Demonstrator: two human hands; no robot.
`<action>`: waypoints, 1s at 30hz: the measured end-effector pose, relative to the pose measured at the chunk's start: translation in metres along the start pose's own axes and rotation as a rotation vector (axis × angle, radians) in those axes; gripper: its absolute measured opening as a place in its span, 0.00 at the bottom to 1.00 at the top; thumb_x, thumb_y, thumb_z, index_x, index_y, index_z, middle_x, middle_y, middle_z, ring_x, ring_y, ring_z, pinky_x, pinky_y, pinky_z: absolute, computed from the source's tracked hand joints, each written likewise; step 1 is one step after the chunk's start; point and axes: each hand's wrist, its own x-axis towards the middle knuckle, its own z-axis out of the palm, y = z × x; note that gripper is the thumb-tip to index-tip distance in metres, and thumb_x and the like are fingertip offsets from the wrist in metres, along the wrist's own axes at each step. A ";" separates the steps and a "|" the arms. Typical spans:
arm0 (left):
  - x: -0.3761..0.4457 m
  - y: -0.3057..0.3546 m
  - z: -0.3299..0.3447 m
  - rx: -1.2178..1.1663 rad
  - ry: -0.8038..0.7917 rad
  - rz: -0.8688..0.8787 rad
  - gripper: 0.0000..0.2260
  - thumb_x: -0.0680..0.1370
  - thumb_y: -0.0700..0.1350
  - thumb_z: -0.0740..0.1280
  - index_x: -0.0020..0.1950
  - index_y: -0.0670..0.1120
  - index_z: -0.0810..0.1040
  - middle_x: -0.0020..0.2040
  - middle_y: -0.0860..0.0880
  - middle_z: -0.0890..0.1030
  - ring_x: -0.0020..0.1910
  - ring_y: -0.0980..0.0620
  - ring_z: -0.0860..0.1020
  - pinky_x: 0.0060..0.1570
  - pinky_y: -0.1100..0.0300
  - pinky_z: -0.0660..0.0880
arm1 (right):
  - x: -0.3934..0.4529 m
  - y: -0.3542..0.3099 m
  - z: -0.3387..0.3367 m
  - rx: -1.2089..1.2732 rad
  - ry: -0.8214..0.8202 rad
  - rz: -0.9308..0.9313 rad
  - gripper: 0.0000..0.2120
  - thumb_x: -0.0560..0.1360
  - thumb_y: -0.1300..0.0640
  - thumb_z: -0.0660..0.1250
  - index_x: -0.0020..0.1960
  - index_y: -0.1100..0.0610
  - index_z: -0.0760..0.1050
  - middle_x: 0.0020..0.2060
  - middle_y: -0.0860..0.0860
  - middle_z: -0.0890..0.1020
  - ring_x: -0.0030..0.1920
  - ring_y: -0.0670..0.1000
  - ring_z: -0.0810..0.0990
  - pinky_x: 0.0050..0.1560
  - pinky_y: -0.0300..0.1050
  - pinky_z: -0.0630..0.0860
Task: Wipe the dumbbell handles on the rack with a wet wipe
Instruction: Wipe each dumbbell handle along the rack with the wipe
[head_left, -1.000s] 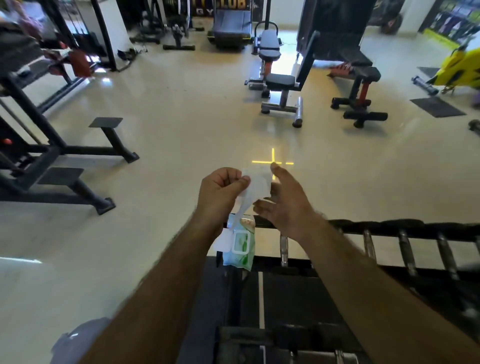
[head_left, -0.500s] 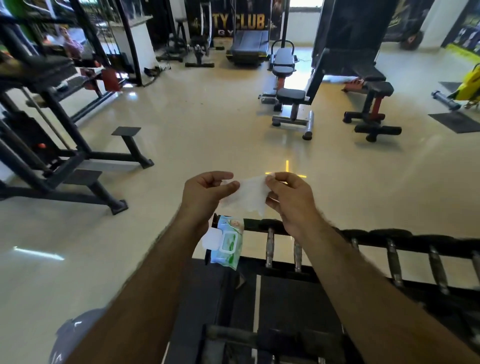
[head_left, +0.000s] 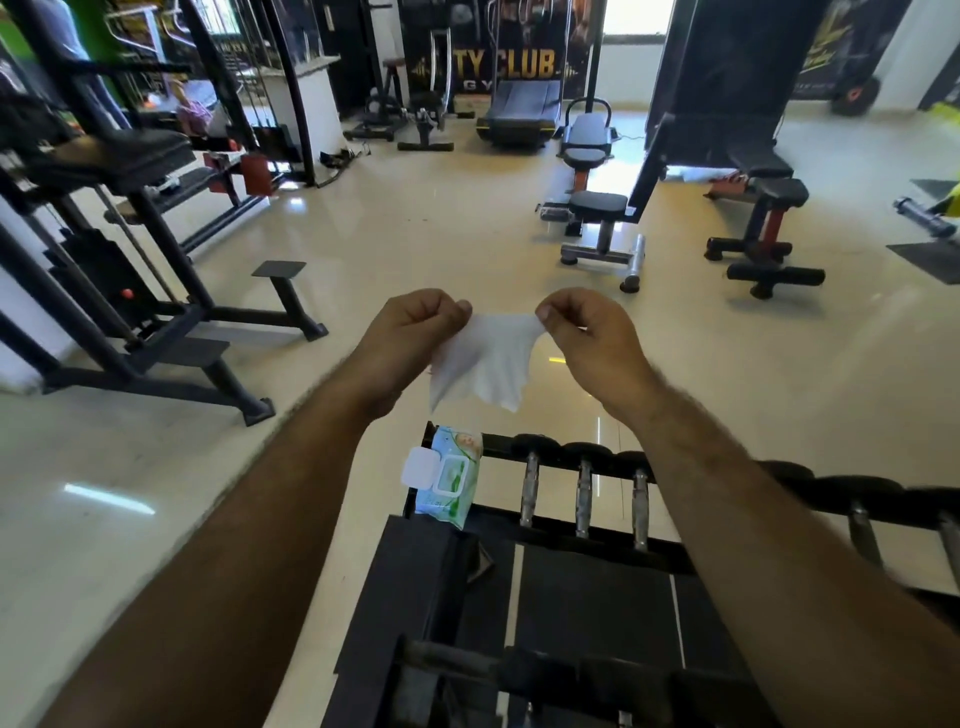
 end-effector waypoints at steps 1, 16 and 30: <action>0.000 0.005 0.003 -0.028 0.002 0.002 0.21 0.85 0.51 0.66 0.45 0.33 0.72 0.41 0.39 0.74 0.39 0.45 0.70 0.38 0.55 0.68 | 0.001 -0.002 0.001 0.065 -0.020 0.055 0.06 0.85 0.55 0.68 0.51 0.47 0.81 0.50 0.48 0.84 0.51 0.49 0.81 0.58 0.48 0.77; -0.010 -0.004 0.001 -0.514 0.046 -0.341 0.18 0.77 0.32 0.73 0.66 0.40 0.77 0.58 0.39 0.84 0.48 0.45 0.86 0.45 0.54 0.84 | -0.026 -0.016 0.007 0.927 -0.215 0.635 0.33 0.73 0.67 0.78 0.75 0.65 0.72 0.63 0.64 0.85 0.52 0.59 0.88 0.45 0.50 0.86; -0.034 0.022 -0.005 -0.016 -0.018 0.424 0.23 0.79 0.26 0.68 0.72 0.39 0.74 0.51 0.44 0.88 0.54 0.47 0.86 0.58 0.53 0.82 | -0.034 -0.021 0.001 0.773 -0.066 0.117 0.37 0.76 0.82 0.63 0.76 0.51 0.73 0.41 0.52 0.86 0.52 0.55 0.85 0.55 0.51 0.84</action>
